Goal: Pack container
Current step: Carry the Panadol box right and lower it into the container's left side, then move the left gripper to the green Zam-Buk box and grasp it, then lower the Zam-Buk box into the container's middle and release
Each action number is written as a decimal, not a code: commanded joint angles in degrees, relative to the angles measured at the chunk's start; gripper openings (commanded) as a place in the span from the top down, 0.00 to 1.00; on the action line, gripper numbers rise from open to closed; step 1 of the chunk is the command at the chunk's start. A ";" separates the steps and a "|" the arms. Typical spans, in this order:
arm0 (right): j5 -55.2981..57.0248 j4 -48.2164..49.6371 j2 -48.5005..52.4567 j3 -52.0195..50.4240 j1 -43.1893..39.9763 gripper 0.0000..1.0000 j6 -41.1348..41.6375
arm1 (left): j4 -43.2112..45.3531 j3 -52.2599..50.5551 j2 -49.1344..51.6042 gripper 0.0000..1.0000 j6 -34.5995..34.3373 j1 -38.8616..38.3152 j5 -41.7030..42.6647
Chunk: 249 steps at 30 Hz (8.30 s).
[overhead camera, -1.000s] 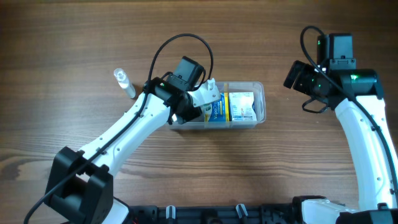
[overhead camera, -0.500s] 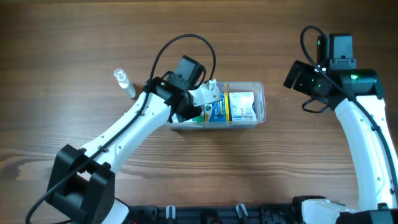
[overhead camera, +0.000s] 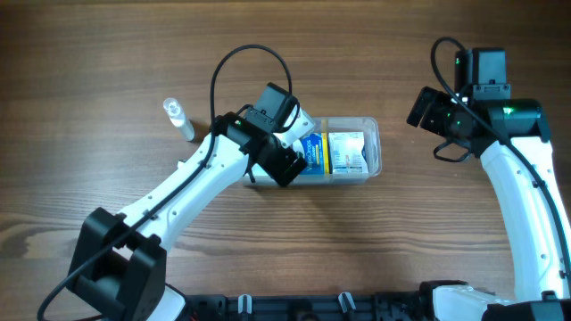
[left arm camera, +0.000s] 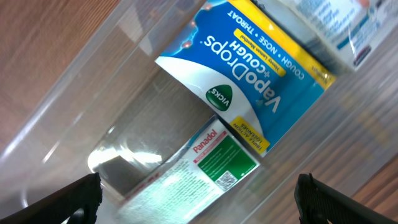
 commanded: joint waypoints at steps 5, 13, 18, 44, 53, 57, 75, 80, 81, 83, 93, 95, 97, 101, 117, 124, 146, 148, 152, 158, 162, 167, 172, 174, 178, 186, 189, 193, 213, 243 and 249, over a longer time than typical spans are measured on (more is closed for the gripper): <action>0.22 0.20 0.42 0.55 -0.26 0.00 -0.68 | -0.79 0.63 0.33 0.13 -24.87 0.28 0.83; 0.22 0.22 0.42 0.55 -0.24 0.00 -0.68 | -2.56 0.59 0.50 0.84 -37.70 0.28 -0.74; 0.22 0.24 0.42 0.55 -0.24 0.00 -0.68 | -3.61 -0.96 0.83 0.96 -41.24 0.28 -4.13; 0.20 0.39 0.42 0.55 -0.24 0.00 -0.70 | -31.17 4.57 -22.36 0.21 -49.07 9.20 -20.39; 0.22 0.39 0.42 0.55 -0.24 0.00 -0.68 | -18.36 -11.67 -22.49 0.07 -53.46 16.22 -20.44; 0.20 0.39 0.42 0.55 -0.24 0.00 -0.68 | -10.88 -16.50 -22.45 0.00 -48.89 20.59 -18.29; 0.22 0.39 0.42 0.55 -0.24 0.00 -0.68 | 7.58 -22.97 -5.88 0.25 -21.42 25.68 -7.15; 0.22 0.39 0.42 0.55 -0.24 0.00 -0.68 | 8.74 -22.97 -3.89 0.25 -21.46 25.68 -8.44; 0.22 0.39 0.42 0.55 -0.24 0.00 -0.68 | 8.79 -22.97 -3.89 0.25 -21.49 25.68 -8.90; 0.22 0.39 0.42 0.55 -0.24 0.00 -0.66 | 8.72 -22.95 -4.13 0.23 -21.53 25.68 -9.07; 0.22 0.39 0.42 0.55 -0.24 0.00 -0.68 | 5.27 -22.95 -9.94 0.28 -22.53 22.77 -8.94; 0.22 0.39 0.42 0.55 -0.24 0.00 -0.68 | 4.68 -22.95 -12.07 0.27 -22.56 22.62 -9.90; 0.22 0.39 0.42 0.55 -0.24 0.00 -0.68 | 4.46 -22.95 -13.14 0.25 -23.80 22.69 -12.85; 0.20 0.39 0.42 0.55 -0.24 0.00 -0.68 | 4.59 -22.97 -12.28 0.20 -24.90 22.80 -15.06; 0.20 0.39 0.42 0.55 -0.24 0.00 -0.68 | 8.87 -23.47 -2.86 0.20 -29.22 22.77 -17.53; 0.22 0.39 0.42 0.55 -0.24 0.00 -0.68 | 10.54 -23.47 -2.84 0.26 -27.23 22.77 -9.77; 0.20 0.39 0.42 0.55 -0.24 0.00 -0.68 | -1.92 -15.85 -31.02 0.46 -27.69 21.84 1.99; 0.22 0.39 0.42 0.55 -0.24 0.00 -0.68 | 0.17 -15.56 -33.79 0.49 -29.20 20.39 2.56; 0.22 0.39 0.42 0.55 -0.24 0.00 -0.68 | 4.79 -15.54 -35.85 0.48 -31.69 16.04 2.32; 0.22 0.39 0.42 0.55 -0.24 0.00 -0.68 | 13.42 -15.54 -31.85 0.48 -34.45 8.39 1.90; 0.22 0.39 0.42 0.55 -0.24 0.00 -0.66 | 21.11 -15.54 -26.45 0.48 -35.93 3.15 1.90; 0.22 0.39 0.42 0.55 -0.24 0.00 -0.68 | 32.52 -15.54 -16.79 0.48 -37.18 -3.17 1.90; 0.22 0.39 0.42 0.55 -0.24 0.00 -0.68 | 38.82 -15.52 -8.31 0.48 -38.16 -6.43 1.86; 0.22 0.39 0.42 0.55 -0.24 0.00 -0.68 | 40.00 -15.52 -6.14 0.48 -38.45 -6.64 1.88; 0.22 0.39 0.42 0.55 -0.24 0.00 -0.68 | 41.33 -15.52 -3.65 0.48 -38.45 -6.62 0.57; 0.22 0.39 0.42 0.55 -0.24 0.00 -0.68 | 41.66 -15.52 -1.53 0.47 -38.47 -6.64 -1.11; 0.22 0.39 0.42 0.55 -0.24 0.00 -0.68 | 40.65 -15.54 -0.66 0.47 -38.45 -6.64 -1.18; 0.22 0.39 0.42 0.55 -0.24 0.00 -0.68 | 38.82 -15.54 0.42 0.47 -38.49 -6.64 -4.11; 0.22 0.39 0.42 0.55 -0.24 0.00 -0.68 | 39.04 -15.54 0.44 0.43 -38.47 -6.58 -4.61; 0.20 0.39 0.42 0.55 -0.24 0.00 -0.68 | 42.73 -15.54 0.72 0.16 -41.44 -6.54 -8.41; 0.22 0.39 0.42 0.55 -0.24 0.00 -0.68 | 42.93 -15.54 0.37 0.15 -41.42 -6.54 -8.39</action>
